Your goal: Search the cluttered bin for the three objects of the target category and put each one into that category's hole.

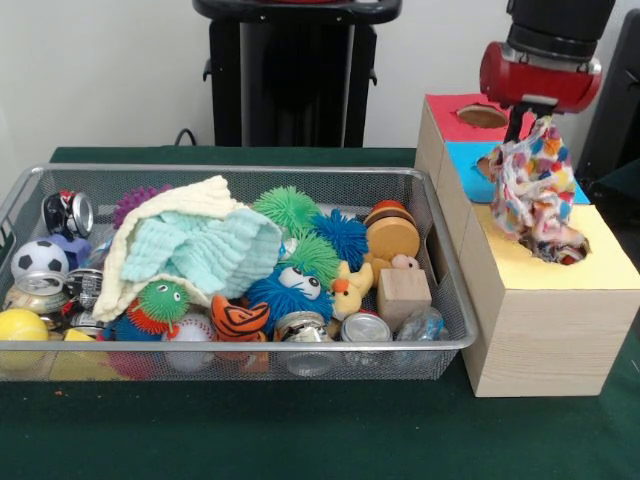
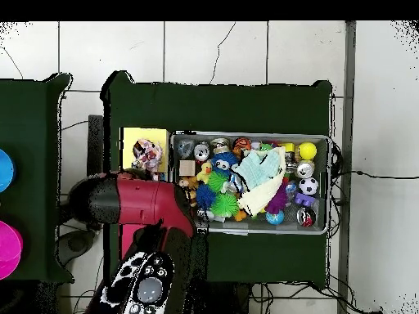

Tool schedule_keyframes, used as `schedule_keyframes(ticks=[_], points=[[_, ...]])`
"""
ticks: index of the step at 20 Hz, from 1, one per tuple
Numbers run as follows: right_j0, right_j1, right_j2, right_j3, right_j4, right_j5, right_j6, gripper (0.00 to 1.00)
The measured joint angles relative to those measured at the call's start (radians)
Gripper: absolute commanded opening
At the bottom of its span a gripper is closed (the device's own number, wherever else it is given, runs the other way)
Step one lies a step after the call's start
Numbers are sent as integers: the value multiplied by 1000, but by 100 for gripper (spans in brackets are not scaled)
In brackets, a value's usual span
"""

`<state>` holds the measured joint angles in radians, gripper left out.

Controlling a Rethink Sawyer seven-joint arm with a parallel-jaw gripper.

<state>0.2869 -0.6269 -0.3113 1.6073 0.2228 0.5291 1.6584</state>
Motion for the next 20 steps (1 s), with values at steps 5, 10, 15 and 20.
schedule_keyframes(ticks=[5,10,15,20], points=[[15,-47,-5,21,0,67,0,0],[15,-71,-5,25,4,80,0,0],[11,-50,-5,8,10,80,0,0],[-9,14,4,-24,16,68,0,0]])
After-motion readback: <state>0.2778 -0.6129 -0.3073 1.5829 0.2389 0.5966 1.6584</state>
